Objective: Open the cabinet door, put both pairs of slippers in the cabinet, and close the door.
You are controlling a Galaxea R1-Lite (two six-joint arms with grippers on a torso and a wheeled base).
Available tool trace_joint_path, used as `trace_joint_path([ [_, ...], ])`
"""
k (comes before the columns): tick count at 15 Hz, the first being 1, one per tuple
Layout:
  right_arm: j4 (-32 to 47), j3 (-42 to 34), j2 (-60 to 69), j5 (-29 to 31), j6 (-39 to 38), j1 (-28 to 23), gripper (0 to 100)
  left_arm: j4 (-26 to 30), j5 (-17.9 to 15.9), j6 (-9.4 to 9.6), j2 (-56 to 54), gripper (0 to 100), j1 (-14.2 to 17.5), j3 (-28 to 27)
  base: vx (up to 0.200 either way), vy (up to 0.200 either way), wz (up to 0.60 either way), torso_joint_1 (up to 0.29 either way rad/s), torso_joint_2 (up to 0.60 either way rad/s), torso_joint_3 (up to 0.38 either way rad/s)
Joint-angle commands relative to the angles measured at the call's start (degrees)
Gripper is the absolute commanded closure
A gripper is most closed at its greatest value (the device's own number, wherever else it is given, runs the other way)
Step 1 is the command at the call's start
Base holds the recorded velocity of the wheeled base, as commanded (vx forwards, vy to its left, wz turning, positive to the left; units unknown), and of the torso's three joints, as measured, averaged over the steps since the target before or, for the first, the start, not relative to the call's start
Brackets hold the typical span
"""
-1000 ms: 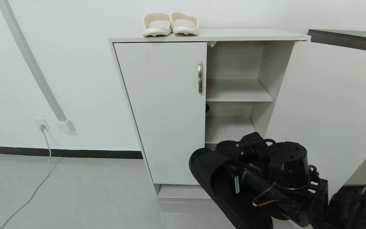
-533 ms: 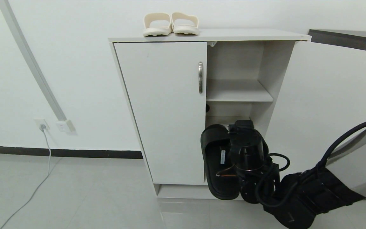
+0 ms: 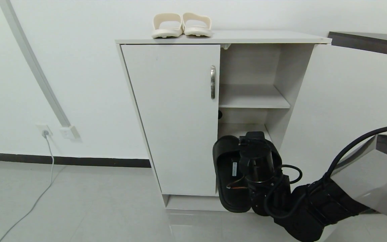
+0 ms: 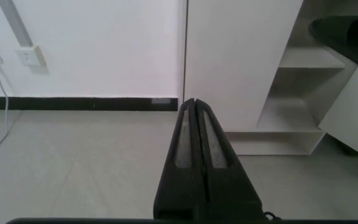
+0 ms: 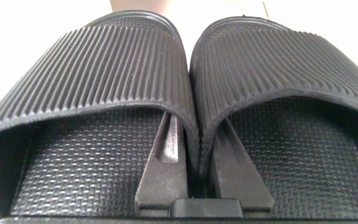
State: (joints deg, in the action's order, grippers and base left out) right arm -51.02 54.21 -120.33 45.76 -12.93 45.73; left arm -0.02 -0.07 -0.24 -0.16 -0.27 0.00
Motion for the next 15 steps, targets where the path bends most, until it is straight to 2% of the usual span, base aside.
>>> trace_joint_path([
  [1, 0.0, -0.2, -0.7, 0.0, 0.0, -0.6, 100, -0.1, 0.0, -0.11, 0.2, 100, 0.1, 0.0, 0.000, -0.200, 0.00, 0.007, 0.00, -0.002],
  [2, -0.1, -0.2, -1.2, 0.0, -0.1, -0.7, 100, -0.1, 0.0, -0.11, 0.2, 100, 0.1, 0.0, 0.000, -0.200, 0.00, 0.012, 0.00, 0.007],
  [11, -0.6, -0.1, -5.7, -1.1, -2.4, -2.3, 100, -0.1, 0.1, -0.11, 0.2, 100, 0.1, 0.0, 0.000, 0.000, 0.00, 0.000, 0.00, 0.000],
  [15, -3.8, 0.6, -8.1, -2.7, -1.7, -2.3, 100, -0.1, 0.1, -0.11, 0.2, 100, 0.1, 0.0, 0.000, 0.000, 0.00, 0.000, 0.00, 0.000],
])
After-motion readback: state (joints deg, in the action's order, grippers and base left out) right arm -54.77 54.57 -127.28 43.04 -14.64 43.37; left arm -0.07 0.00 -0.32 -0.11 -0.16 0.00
